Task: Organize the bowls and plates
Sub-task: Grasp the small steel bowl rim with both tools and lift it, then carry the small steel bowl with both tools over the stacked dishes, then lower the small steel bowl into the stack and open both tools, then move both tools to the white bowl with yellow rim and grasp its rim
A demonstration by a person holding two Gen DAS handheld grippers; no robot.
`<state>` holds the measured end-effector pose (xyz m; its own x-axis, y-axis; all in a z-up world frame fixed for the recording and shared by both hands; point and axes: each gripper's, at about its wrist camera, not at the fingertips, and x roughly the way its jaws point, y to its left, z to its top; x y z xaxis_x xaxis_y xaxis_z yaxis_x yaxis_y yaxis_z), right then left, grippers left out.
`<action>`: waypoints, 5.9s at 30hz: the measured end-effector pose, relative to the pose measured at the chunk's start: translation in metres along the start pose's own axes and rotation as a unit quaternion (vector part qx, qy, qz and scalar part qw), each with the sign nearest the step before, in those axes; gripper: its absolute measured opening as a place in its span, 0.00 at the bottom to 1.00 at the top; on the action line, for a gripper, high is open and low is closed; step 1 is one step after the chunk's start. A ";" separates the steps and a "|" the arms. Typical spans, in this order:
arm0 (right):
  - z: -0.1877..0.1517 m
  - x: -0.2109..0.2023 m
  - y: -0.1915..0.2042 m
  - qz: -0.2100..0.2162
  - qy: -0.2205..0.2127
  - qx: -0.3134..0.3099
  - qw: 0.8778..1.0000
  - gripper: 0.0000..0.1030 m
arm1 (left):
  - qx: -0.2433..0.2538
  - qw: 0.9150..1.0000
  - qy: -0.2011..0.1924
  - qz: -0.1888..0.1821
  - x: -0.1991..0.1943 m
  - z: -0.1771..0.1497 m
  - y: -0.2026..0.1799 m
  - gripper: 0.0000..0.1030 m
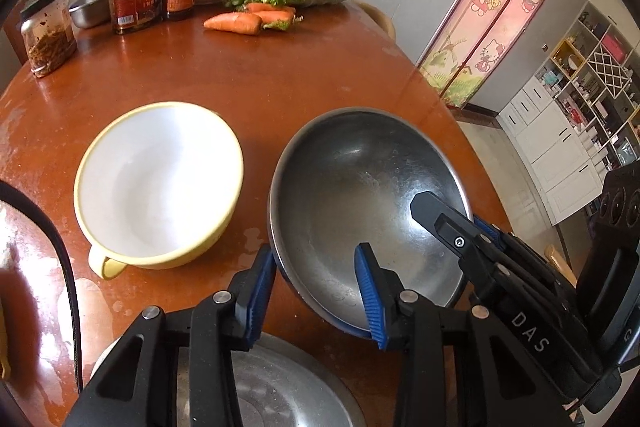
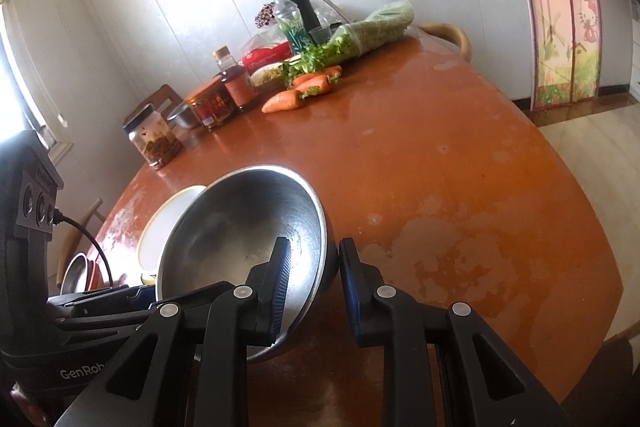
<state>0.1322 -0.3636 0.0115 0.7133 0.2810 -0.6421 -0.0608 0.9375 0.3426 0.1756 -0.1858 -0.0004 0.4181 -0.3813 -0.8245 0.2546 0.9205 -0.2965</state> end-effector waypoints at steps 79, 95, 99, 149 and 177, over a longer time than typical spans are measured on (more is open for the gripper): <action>-0.084 -0.051 0.115 0.044 0.061 -0.110 0.991 0.27 | -0.015 0.999 -0.017 0.050 -0.100 -0.097 0.056 0.39; -0.094 -0.032 0.116 0.020 0.068 -0.134 0.989 0.29 | -0.008 0.998 -0.009 0.067 -0.078 -0.097 0.057 0.39; -0.094 -0.032 0.117 0.019 0.068 -0.135 0.988 0.29 | -0.006 0.998 -0.009 0.068 -0.078 -0.096 0.059 0.39; -0.005 0.021 0.092 0.043 0.001 -0.094 0.995 0.78 | -0.025 0.990 -0.083 0.107 -0.076 -0.023 0.107 0.47; 0.013 0.105 0.085 0.089 0.112 -0.086 0.986 0.32 | -0.059 0.998 0.002 0.021 0.003 0.019 0.133 0.36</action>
<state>0.2113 -0.2570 -0.0174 0.5088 0.4652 -0.7244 -0.3032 0.8843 0.3550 0.2277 -0.0658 -0.0331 0.4223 -0.3429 -0.8391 0.1327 0.9391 -0.3170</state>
